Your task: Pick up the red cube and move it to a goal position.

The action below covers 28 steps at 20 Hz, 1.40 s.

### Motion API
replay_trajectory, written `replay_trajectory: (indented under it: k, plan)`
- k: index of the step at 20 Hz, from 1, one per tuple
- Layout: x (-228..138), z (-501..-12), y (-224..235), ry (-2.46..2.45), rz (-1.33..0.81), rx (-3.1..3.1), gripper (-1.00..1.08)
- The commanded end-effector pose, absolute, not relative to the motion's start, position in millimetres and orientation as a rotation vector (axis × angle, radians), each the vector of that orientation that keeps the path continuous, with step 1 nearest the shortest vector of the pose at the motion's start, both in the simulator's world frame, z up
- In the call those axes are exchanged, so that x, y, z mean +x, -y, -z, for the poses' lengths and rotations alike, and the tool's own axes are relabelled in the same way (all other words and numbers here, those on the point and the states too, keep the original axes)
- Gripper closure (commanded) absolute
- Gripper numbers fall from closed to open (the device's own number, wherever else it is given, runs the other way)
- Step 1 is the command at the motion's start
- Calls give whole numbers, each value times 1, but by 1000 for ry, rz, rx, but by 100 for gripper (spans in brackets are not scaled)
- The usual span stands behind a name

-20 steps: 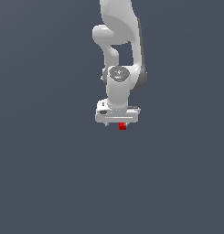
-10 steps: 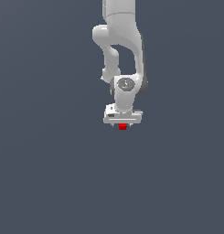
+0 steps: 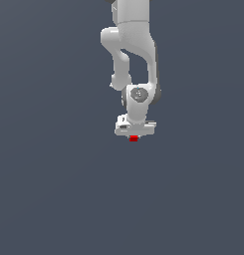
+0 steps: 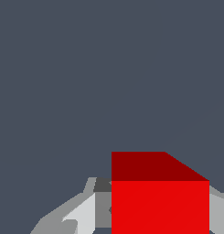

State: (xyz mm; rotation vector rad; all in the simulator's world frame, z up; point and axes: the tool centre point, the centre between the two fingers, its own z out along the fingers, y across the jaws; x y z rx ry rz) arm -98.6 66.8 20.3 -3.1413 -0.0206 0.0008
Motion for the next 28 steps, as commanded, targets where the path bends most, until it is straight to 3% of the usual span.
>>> replay_trajectory:
  k: [1, 16, 28]
  plan:
    - [-98, -20, -67, 20, 0, -3141, 108]
    - [-91, -31, -63, 20, 0, -3141, 108]
    - [-45, -95, -40, 21, 0, -3141, 108]
